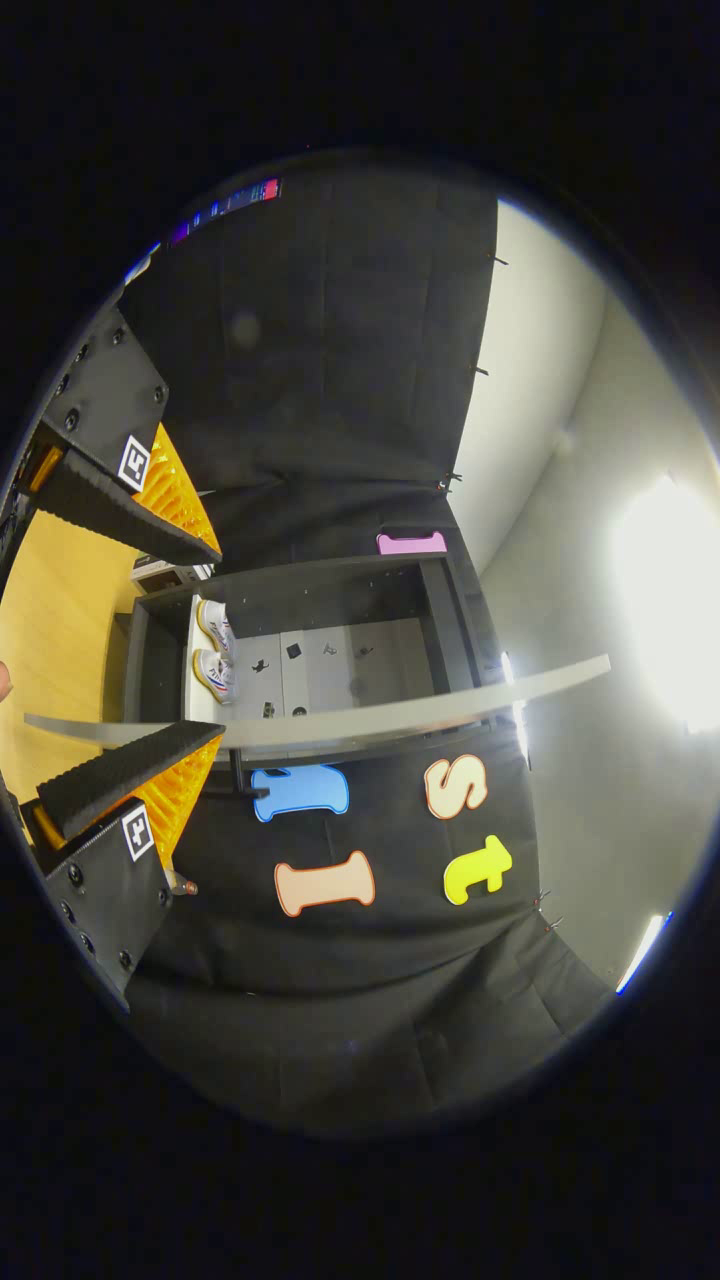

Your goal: Open the shoe cabinet door, grab the shoes and put them into the shoe cabinet, then close the shoe cabinet door.

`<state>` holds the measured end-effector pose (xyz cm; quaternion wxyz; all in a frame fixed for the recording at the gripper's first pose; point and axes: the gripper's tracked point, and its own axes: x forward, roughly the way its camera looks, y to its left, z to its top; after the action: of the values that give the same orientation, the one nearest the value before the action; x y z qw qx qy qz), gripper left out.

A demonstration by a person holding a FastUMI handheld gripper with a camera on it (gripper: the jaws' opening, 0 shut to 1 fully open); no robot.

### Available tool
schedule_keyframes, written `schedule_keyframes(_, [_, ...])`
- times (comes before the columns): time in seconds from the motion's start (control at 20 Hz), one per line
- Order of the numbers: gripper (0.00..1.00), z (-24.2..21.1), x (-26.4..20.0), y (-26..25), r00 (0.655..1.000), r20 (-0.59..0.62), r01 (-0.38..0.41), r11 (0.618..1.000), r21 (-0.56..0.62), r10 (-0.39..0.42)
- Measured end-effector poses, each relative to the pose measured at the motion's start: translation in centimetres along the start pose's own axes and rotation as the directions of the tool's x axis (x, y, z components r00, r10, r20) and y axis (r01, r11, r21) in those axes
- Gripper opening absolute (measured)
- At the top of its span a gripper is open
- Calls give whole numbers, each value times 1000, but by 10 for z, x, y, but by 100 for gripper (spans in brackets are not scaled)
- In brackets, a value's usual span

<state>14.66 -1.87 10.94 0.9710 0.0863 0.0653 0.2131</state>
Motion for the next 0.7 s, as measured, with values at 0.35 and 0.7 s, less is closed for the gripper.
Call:
schedule_keyframes(0.35, [97, -13, 22, -58, 999, -38, -24, 999, 36, 25])
schedule_keyframes(0.7, [97, -30, 51, -93, 992, -73, -95, 993, 72, 101])
